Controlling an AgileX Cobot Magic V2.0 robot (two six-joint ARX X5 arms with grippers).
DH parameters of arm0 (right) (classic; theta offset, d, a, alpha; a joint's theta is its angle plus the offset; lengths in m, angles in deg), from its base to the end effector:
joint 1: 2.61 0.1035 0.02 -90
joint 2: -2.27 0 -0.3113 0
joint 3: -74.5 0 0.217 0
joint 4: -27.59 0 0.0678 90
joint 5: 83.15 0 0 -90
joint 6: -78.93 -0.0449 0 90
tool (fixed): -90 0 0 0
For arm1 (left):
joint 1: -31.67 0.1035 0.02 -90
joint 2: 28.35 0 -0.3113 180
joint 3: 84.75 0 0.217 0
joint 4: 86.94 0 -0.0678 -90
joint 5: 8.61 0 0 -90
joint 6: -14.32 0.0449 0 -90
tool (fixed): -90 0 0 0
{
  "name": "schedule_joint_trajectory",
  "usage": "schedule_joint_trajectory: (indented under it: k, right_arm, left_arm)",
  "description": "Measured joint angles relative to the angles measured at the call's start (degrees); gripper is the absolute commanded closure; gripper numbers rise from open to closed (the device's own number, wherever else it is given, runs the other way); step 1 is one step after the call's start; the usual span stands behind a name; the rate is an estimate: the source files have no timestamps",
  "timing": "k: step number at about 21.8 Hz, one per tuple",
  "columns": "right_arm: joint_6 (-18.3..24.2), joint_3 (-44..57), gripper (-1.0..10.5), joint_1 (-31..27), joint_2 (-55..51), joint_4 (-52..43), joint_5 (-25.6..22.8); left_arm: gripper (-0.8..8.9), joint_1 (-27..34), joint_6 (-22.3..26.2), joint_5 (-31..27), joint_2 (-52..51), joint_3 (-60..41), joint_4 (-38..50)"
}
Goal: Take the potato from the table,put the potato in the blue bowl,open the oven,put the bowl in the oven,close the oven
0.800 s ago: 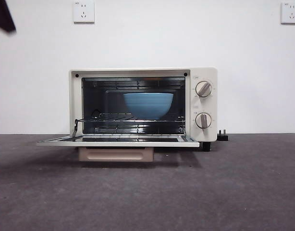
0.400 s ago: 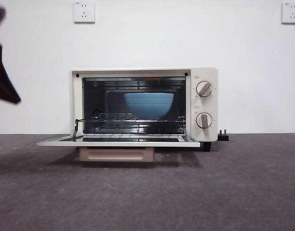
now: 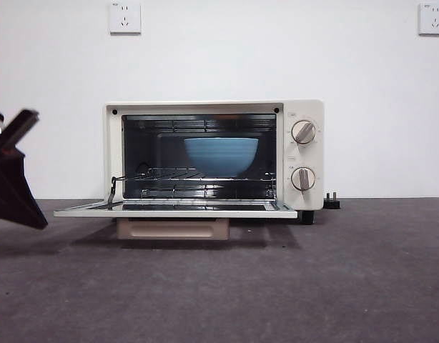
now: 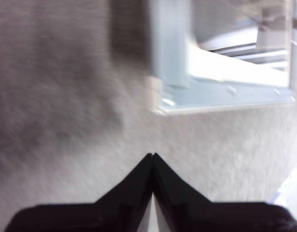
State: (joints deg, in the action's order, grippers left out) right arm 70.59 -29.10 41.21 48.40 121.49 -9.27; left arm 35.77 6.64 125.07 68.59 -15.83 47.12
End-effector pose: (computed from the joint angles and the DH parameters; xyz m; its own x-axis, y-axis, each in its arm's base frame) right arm 0.0160 -0.0019 0.4450 0.7499 0.3349 -0.5705 -0.4365 0.8985 -0.0464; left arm 0.2784 -0.0111 0.2142 0.2487 -0.6746 -0.6951 0.0093 0.7192 -0.6947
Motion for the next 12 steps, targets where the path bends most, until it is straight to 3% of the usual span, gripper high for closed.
schedule_joint_trajectory:
  k: [6,12]
  right_arm:
    - [-5.0,0.8,9.5,0.0,-4.9,0.0,-2.1]
    - [-6.1,0.8,9.5,0.0,-5.0,0.0,-2.2]
  left_arm:
    - [8.21,0.0,-5.7,0.0,3.5,0.0,6.4]
    - [8.21,0.0,-12.2,0.0,4.3,0.0,12.7]
